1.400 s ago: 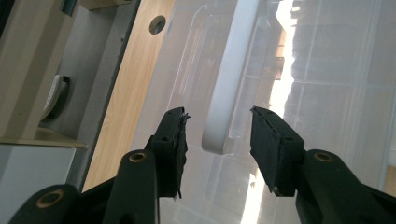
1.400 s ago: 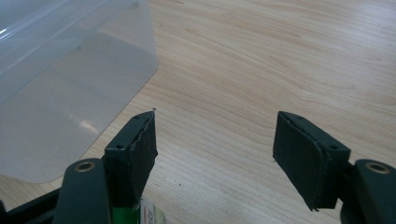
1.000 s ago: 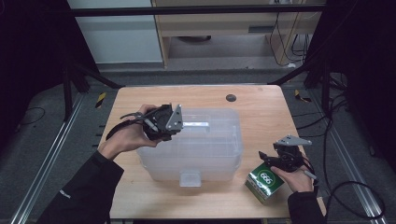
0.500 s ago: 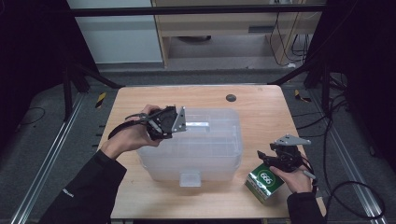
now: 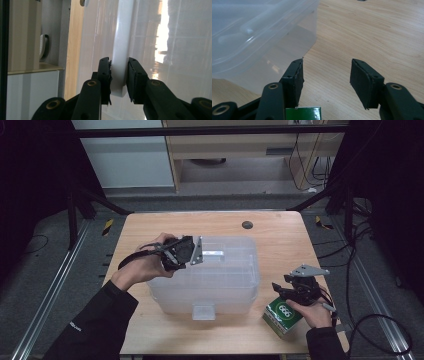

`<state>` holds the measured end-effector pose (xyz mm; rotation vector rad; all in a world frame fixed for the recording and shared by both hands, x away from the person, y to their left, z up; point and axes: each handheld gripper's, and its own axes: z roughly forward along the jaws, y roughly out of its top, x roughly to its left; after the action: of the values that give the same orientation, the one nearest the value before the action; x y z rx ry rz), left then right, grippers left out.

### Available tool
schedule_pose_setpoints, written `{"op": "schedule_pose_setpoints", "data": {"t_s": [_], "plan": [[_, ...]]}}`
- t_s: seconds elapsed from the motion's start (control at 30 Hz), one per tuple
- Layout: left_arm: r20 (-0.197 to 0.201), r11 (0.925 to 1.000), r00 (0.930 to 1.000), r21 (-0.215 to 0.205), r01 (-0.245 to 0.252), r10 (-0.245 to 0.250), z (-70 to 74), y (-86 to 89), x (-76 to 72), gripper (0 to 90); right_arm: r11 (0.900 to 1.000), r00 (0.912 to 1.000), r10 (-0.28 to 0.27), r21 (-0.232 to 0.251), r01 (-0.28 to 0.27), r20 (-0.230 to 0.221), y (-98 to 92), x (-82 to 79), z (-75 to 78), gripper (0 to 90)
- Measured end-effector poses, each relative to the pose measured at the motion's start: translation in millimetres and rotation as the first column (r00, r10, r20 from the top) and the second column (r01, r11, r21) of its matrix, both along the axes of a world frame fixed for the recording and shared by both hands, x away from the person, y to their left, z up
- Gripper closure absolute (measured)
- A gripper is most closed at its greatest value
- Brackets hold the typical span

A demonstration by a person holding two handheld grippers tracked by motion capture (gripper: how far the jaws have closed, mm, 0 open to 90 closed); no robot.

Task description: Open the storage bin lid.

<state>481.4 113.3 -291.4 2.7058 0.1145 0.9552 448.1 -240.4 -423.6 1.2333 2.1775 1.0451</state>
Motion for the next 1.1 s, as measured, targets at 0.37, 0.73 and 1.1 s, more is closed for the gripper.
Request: {"op": "schedule_pose_setpoints", "data": {"t_s": [0.37, 0.73, 1.1], "plan": [[0.136, 0.9947, 0.9880, 0.081, 0.063, -0.074, 7.5, -2.3, 4.5, 74.0, 0.999, 0.9998, 0.021, 0.025, -0.020, -0.006, 6.1, -9.4, 8.6, 59.6], [0.107, 0.9995, 0.9942, 0.030, 0.012, -0.015, 14.4, 1.2, 11.9, 72.1, 0.994, 0.9969, 0.079, 0.080, -0.079, 0.001, 11.4, -18.2, 15.8, 84.1], [0.134, 1.0000, 0.9909, 0.002, 0.001, -0.001, 17.0, 1.1, 20.6, 71.4, 0.987, 0.9957, 0.091, 0.132, -0.089, -0.013, 10.9, -23.2, 13.8, 90.0]]}}
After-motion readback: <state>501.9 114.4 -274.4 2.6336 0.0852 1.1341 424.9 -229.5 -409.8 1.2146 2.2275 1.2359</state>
